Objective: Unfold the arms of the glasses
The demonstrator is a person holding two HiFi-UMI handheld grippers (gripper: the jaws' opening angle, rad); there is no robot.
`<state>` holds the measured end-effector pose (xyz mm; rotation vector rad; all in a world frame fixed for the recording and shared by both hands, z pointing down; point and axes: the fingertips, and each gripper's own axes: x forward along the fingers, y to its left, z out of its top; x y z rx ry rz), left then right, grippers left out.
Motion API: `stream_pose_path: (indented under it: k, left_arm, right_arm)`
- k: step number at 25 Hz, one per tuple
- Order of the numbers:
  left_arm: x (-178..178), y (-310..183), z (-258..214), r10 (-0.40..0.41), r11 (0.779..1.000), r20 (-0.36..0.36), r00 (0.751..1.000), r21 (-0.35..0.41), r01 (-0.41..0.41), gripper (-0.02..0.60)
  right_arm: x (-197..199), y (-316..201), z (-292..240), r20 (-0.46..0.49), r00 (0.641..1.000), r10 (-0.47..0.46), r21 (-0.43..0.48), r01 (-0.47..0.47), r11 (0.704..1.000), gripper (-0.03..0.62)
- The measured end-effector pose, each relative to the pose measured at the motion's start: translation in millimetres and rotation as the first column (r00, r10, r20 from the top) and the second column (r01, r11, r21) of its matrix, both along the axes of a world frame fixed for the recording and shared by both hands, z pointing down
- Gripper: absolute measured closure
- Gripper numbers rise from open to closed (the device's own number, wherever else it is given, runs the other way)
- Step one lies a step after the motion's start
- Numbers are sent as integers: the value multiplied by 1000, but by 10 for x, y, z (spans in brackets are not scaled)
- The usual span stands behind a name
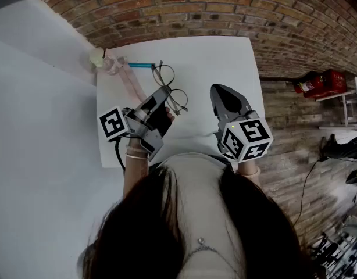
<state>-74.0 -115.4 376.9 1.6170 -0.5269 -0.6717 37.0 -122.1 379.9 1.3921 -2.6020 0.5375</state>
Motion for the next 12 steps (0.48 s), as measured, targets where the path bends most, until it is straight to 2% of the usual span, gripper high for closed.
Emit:
stream_pose_path:
  k: [12]
  left_arm:
    - [14, -20, -27, -1, 1000, -14, 1000, 5, 1, 555]
  right_arm:
    - [0, 25, -83, 43, 999, -7, 9, 6, 1000, 591]
